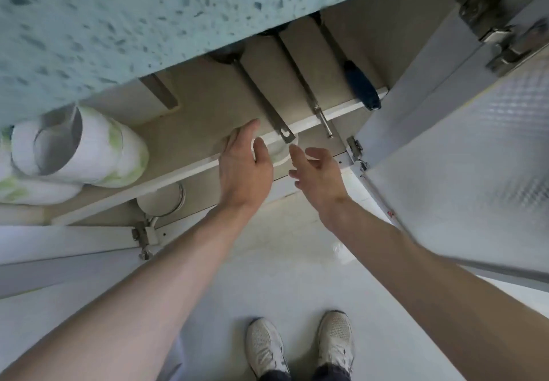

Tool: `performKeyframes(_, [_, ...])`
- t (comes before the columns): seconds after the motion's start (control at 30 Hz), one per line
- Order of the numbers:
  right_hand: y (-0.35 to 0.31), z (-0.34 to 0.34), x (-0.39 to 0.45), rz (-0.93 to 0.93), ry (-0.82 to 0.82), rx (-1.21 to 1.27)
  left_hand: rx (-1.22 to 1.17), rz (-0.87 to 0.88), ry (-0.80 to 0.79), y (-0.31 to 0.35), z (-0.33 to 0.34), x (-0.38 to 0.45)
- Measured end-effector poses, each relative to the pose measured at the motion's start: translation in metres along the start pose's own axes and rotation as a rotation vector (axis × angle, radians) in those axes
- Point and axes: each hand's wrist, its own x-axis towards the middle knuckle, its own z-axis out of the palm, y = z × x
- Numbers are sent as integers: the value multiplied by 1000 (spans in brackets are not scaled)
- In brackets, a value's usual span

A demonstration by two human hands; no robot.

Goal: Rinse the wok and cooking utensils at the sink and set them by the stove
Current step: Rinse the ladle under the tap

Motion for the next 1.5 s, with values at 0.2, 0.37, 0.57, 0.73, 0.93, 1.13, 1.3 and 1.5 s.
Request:
performKeyframes(0.2, [-22, 20, 42, 33, 27, 83, 184, 21, 2, -8, 23, 26])
performKeyframes(0.37, [-30, 23, 54, 12, 66, 72, 196, 80, -43, -8, 29, 26])
performKeyframes(0.57, [-24, 20, 51, -137, 13, 25, 115, 29, -47, -4, 26, 29])
performKeyframes(0.73, [-16, 11, 32, -258, -7, 24, -161, -66, -45, 5, 22, 24])
performKeyframes(0.93, [-2, -13, -15, -248, -73, 92, -587, -354, -18, 29, 11, 20])
performKeyframes(1.13, [14, -47, -68, -214, -98, 72, -994, -767, 49, 64, -2, 12])
performKeyframes(1.3, [17, -68, -98, -146, -158, -19, -1056, -842, -15, 78, -4, -24])
performKeyframes(1.5, [2, -75, -127, -32, -150, -109, -1131, -882, -70, 93, -11, -78])
